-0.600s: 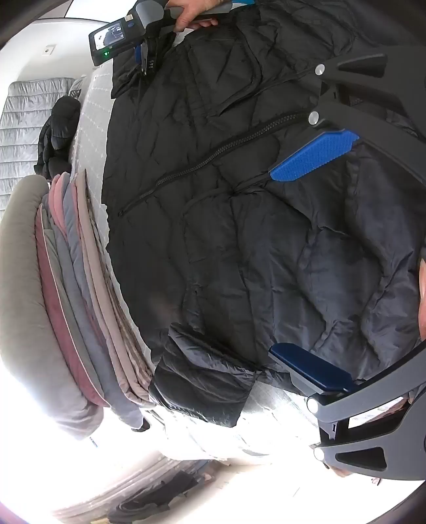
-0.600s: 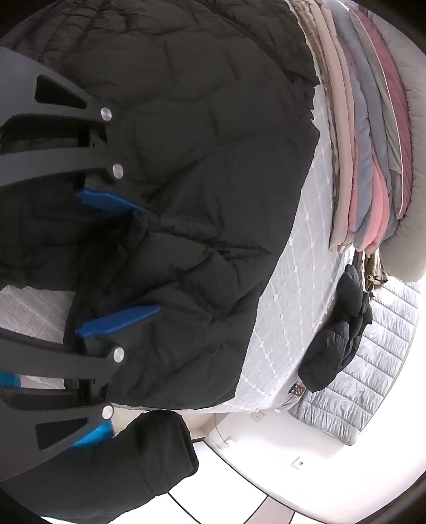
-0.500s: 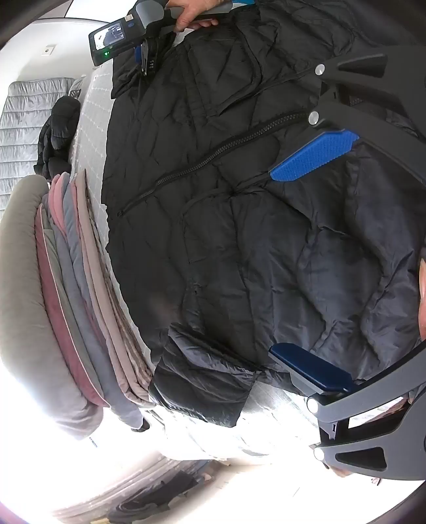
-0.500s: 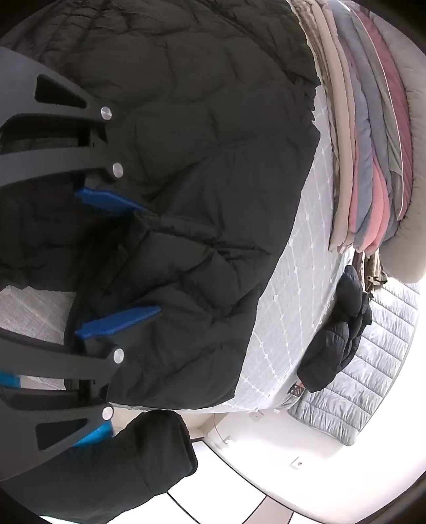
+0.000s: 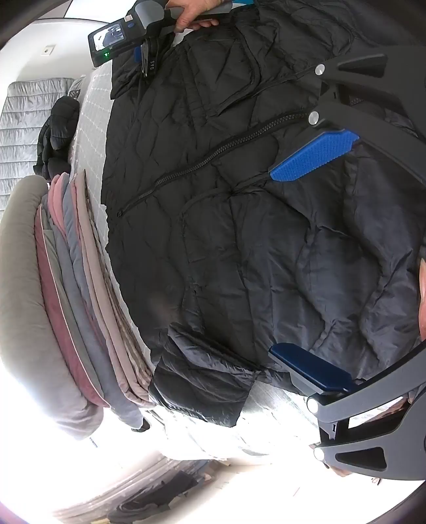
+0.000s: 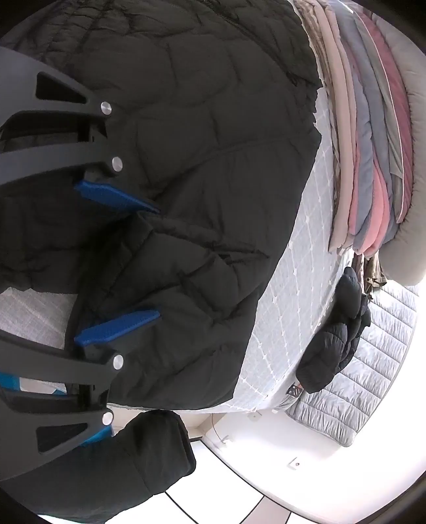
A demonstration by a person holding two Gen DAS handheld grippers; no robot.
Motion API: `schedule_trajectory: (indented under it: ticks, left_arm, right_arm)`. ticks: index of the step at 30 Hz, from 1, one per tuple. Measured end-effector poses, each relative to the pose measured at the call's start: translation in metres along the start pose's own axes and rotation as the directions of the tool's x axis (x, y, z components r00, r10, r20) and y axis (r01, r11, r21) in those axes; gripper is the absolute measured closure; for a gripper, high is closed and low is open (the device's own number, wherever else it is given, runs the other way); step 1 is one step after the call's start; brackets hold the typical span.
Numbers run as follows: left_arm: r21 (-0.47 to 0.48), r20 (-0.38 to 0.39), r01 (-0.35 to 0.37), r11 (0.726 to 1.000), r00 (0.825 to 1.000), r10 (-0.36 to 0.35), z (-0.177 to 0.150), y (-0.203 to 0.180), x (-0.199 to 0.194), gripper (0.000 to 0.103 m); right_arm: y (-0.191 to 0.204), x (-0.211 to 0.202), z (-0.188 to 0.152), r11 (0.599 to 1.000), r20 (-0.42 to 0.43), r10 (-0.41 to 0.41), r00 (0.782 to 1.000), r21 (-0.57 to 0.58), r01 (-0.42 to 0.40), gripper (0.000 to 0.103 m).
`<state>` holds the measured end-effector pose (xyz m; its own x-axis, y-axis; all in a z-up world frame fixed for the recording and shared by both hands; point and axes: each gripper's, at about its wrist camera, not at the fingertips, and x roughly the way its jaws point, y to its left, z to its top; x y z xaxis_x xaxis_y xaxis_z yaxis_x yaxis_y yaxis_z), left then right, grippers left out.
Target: Fold large clothes
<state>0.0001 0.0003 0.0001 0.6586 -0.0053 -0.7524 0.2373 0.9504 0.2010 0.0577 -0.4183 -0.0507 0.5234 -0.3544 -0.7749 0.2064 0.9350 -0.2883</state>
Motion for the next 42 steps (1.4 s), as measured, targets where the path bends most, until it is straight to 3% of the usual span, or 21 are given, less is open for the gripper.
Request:
schedule_trajectory:
  ticks: [29,32,36,40,42]
  left_arm:
    - [0.001,-0.002,-0.002,1.000,1.000,0.002,-0.001,-0.002,0.000,0.007]
    - [-0.005,-0.009,-0.004,1.000,1.000,0.004,-0.001,-0.003,0.002,0.007]
    - [-0.012,-0.004,-0.005,1.000,1.000,0.005,-0.001,0.001,-0.001,0.007]
    - [-0.021,-0.002,-0.009,1.000,1.000,0.009,-0.003,0.004,-0.003,0.007]
    - [-0.026,-0.003,-0.010,1.000,1.000,0.010,-0.002,0.006,-0.003,0.007]
  right_arm:
    - [0.001,-0.002,0.000,1.000,0.006,0.004,1.000,0.007,-0.004,0.042]
    - [0.003,-0.018,0.004,1.000,0.025,0.008,1.000,0.002,-0.008,0.042]
    - [-0.002,-0.073,0.009,0.996,0.099,0.072,0.992,0.037,-0.076,0.040]
    - [-0.002,-0.125,-0.001,0.972,0.135,0.193,0.972,0.107,-0.208,0.026]
    - [0.008,-0.148,-0.014,0.947,0.122,0.283,0.951,0.120,-0.297,0.020]
